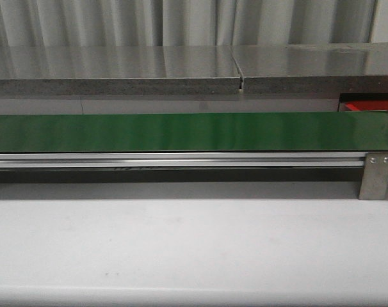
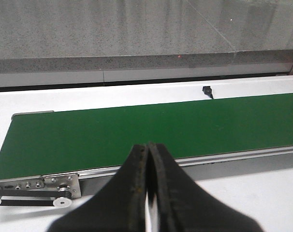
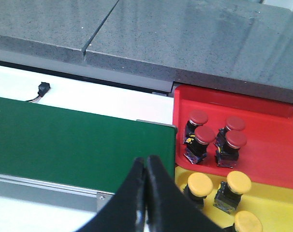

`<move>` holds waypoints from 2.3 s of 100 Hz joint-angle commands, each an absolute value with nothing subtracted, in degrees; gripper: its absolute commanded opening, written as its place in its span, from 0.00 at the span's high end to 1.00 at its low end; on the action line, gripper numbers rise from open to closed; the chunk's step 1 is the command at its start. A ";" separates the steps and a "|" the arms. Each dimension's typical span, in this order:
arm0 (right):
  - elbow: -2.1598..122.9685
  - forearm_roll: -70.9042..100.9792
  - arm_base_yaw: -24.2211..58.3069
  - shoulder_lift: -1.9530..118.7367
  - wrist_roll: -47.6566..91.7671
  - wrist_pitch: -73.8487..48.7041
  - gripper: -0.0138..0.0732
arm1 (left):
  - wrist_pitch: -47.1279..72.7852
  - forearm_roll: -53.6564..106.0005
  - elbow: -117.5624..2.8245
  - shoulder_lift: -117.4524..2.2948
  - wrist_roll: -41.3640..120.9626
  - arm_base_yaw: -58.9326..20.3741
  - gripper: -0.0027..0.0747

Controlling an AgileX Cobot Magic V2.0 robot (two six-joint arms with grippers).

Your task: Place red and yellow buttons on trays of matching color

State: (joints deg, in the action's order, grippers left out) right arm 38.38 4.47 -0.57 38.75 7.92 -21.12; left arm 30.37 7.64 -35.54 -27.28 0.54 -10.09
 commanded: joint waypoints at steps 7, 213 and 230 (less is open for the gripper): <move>35.54 4.42 -0.56 33.45 8.39 -16.51 0.92 | 25.86 8.35 -37.05 -27.51 0.00 -10.54 0.99; -0.25 -6.64 -0.64 -1.72 -6.89 -0.40 0.92 | 25.86 8.35 -37.05 -27.51 0.00 -10.54 0.99; -0.25 -6.64 -0.64 -1.72 -6.89 -0.40 0.92 | 25.86 8.35 -37.05 -27.51 0.00 -10.54 0.99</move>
